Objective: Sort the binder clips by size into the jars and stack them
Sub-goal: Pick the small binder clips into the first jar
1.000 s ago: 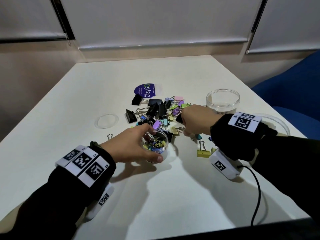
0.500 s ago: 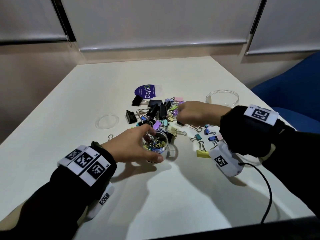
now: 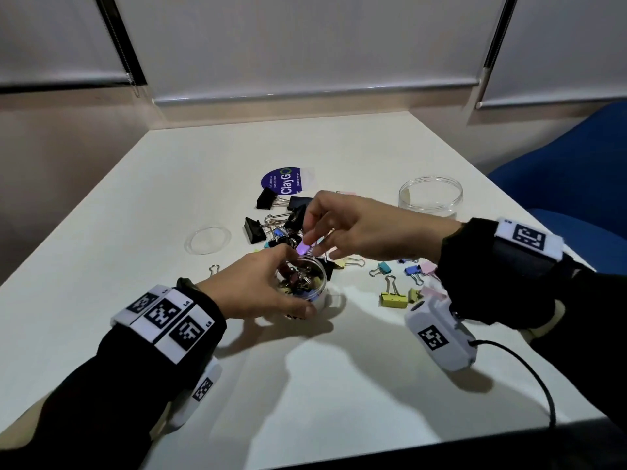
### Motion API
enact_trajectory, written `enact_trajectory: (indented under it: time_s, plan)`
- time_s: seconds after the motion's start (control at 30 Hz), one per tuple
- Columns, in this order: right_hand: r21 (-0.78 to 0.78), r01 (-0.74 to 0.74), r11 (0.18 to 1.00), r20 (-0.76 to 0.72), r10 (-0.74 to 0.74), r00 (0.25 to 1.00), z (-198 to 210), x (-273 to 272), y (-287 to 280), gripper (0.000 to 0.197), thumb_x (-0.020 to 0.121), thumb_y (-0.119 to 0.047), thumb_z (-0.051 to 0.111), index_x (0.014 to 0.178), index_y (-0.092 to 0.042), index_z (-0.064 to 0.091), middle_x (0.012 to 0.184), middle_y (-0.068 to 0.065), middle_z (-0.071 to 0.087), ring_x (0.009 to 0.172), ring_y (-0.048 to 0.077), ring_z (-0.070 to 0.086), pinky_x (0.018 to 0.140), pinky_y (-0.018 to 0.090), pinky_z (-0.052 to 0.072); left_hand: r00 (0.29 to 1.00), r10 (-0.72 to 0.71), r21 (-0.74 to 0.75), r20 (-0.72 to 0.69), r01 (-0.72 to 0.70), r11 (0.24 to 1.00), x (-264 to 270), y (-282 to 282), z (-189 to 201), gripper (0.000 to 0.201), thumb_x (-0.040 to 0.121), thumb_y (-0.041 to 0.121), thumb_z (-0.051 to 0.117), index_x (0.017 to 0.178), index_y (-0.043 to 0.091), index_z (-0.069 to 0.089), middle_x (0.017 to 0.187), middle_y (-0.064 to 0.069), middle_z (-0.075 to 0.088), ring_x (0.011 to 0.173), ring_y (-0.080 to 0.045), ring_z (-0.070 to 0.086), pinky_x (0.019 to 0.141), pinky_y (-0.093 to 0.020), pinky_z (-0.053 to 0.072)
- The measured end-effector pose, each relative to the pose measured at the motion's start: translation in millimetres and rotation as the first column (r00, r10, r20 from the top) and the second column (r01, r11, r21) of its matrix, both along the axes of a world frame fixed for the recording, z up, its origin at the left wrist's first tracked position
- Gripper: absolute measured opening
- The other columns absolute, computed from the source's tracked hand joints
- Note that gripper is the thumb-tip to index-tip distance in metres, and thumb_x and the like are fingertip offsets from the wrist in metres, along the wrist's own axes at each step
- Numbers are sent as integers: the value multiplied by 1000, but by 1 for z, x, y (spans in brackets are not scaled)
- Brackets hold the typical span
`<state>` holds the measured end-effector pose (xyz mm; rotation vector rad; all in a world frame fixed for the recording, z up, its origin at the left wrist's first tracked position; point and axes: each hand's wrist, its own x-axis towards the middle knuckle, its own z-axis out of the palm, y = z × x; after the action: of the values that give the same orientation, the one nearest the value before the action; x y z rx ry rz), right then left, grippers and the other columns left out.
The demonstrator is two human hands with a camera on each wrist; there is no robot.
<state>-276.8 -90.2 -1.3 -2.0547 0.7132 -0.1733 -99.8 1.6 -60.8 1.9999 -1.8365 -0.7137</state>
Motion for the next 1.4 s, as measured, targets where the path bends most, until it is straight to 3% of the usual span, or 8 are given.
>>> enact_trajectory:
  time_s: [0.2,0.43,0.6,0.87,0.97,1.13,1.27,1.4]
  plan:
    - [-269,111,957,-172,-161,972,-5,-62,-1,22,85,5,54,98,-13,55,90,8,68,66,19,71,56,28,57,998,-46,13,37,46,999,-9,-2,2,74,57,52,85,121,34,52,114,16,58,98,-3,58,79,-19,45]
    - [-585,-119,802,-511,-251,822,-25,-86,-2,22,79,-6,62,94,-22,60,84,-5,56,77,17,52,66,29,47,982,-153,25,111,151,988,-41,-14,9,80,59,53,85,126,29,50,116,16,57,103,-3,53,87,-19,41]
    - [-622,-193,759,-558,-257,789,-32,-80,1,31,72,-10,68,99,-24,62,87,-5,57,79,17,48,51,22,33,974,-191,77,123,182,980,-49,-19,12,87,59,59,82,132,29,45,131,11,55,109,-5,51,96,-23,41]
    - [-632,-175,755,-545,-271,794,-39,-77,-1,17,74,-8,59,80,-24,57,87,1,62,82,22,55,51,23,34,979,-193,12,64,192,981,-53,-21,13,85,56,61,82,128,31,49,126,14,56,110,-4,55,97,-23,44]
    - [-620,-103,778,-489,-280,826,-36,-75,1,14,78,-15,58,90,-20,62,84,-1,60,80,19,53,50,22,34,976,-210,38,63,208,977,-54,-21,10,85,56,55,86,129,32,48,125,14,58,110,-3,55,93,-17,41]
    - [-401,157,902,-230,-265,936,-16,-61,0,11,80,-15,59,82,-19,69,75,-4,67,69,14,61,59,26,51,974,-221,86,56,216,973,-54,-24,7,85,54,51,88,125,29,47,115,15,59,102,-3,58,86,-14,41]
    - [-288,160,944,-235,-232,944,-9,-52,-1,12,81,-15,61,77,-14,71,65,7,69,51,14,59,48,23,47,973,-220,78,65,215,973,-53,-24,6,85,52,53,88,124,29,49,115,15,61,103,-4,58,91,-20,46]
    - [-303,163,939,-209,-232,950,-10,-50,-8,12,86,-20,64,80,-11,70,59,-1,64,51,10,62,53,27,50,975,-215,76,56,211,975,-52,-24,5,86,54,50,89,127,27,49,118,14,60,105,-3,57,90,-17,44]
